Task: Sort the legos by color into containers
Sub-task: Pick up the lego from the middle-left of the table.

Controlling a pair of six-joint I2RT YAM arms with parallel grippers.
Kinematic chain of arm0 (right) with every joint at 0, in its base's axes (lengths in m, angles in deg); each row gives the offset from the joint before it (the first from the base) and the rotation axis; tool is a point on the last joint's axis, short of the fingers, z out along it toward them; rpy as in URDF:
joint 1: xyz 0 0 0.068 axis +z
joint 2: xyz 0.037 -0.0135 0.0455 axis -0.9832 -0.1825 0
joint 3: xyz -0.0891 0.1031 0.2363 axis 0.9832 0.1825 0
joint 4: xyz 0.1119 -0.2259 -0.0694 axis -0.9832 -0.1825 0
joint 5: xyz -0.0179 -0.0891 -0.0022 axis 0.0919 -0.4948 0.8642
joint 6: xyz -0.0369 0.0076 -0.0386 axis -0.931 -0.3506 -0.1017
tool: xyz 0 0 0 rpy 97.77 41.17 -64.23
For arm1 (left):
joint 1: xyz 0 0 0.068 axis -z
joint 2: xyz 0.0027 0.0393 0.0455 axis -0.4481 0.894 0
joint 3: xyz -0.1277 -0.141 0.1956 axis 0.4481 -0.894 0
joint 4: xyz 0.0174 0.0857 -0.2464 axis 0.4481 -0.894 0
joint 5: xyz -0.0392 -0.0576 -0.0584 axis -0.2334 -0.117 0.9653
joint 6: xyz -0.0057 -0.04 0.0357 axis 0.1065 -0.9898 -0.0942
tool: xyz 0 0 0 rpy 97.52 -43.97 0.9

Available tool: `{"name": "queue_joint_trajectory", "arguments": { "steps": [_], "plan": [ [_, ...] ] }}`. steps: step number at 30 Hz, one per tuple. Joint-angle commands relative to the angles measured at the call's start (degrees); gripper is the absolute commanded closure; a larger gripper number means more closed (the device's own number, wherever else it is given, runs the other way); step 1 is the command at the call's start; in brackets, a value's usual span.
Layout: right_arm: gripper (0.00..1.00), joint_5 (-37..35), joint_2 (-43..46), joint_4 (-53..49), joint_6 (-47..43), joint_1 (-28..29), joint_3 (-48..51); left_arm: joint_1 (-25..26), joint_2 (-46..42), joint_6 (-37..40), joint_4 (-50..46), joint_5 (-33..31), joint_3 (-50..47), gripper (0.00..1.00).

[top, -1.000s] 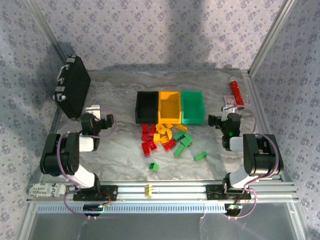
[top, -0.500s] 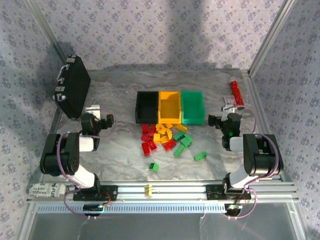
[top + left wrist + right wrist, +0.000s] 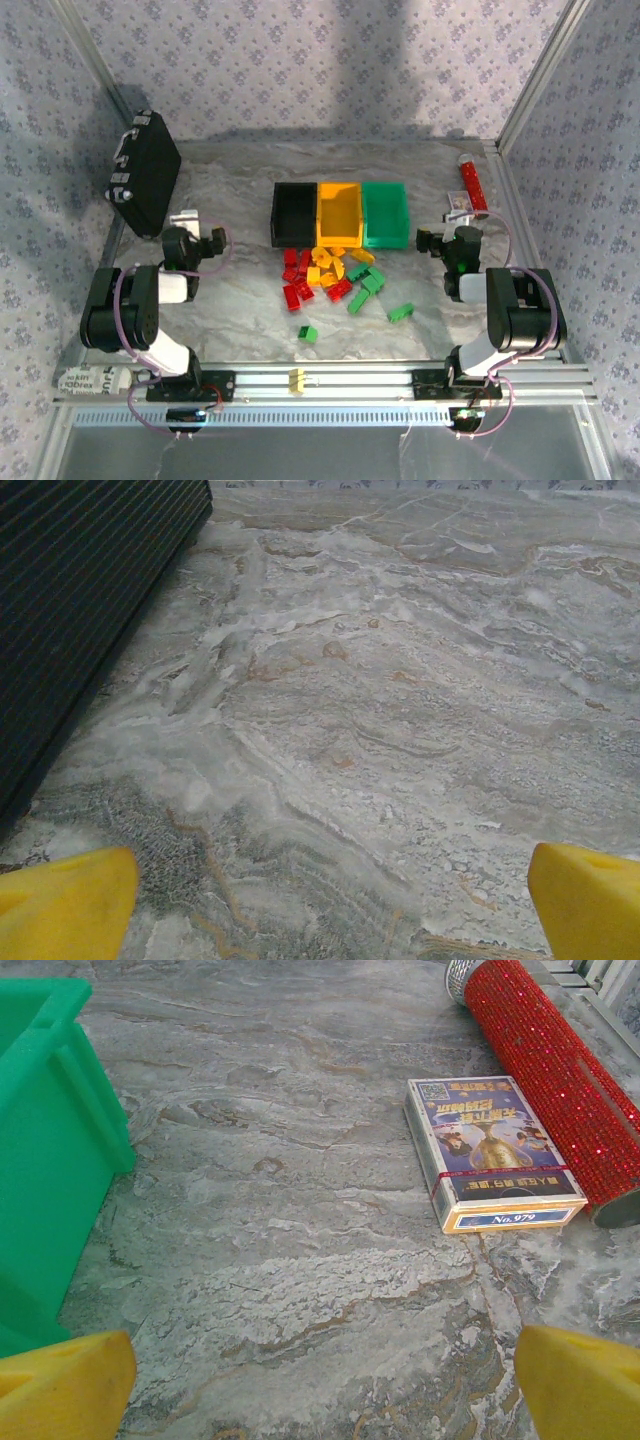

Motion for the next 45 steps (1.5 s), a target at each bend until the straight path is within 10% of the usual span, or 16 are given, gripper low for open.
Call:
{"name": "queue_joint_trajectory", "arguments": {
  "steps": [1,7,14,17,20,24,34,45],
  "plan": [
    [0.01,0.1,0.3,-0.2,-0.2,-0.1,-1.0,1.1,-0.7,-0.2,0.9,-3.3,0.7,0.0],
    [0.01,0.3,2.5,-2.0,-0.3,-0.2,-1.2,8.8,-17.9,-0.9,-24.1,-17.9,8.5,0.0],
    [0.01,-5.4,28.5,-35.6,2.5,5.2,-10.1,12.9,-31.0,-11.7,-64.6,-9.7,28.8,0.0],
    [0.01,-15.4,34.5,-71.5,30.6,4.1,-23.7,17.0,-34.6,-16.6,-67.9,-4.1,28.3,0.0],
    [0.01,0.2,37.3,-75.4,30.7,1.5,-25.1,24.4,-38.5,-21.3,-70.1,-4.6,23.7,0.0],
    [0.01,-0.3,40.1,-84.4,28.5,8.9,-26.9,36.6,-41.2,-26.7,-74.0,-5.2,19.4,0.04],
    [0.06,3.1,43.6,-83.4,29.7,20.7,-20.0,62.2,-27.5,-40.1,-81.5,-11.5,22.2,0.15],
    [0.06,4.0,43.0,-82.5,29.1,21.8,-18.9,70.7,-17.7,-46.6,-80.2,-8.7,22.1,0.22]
  ]
}}
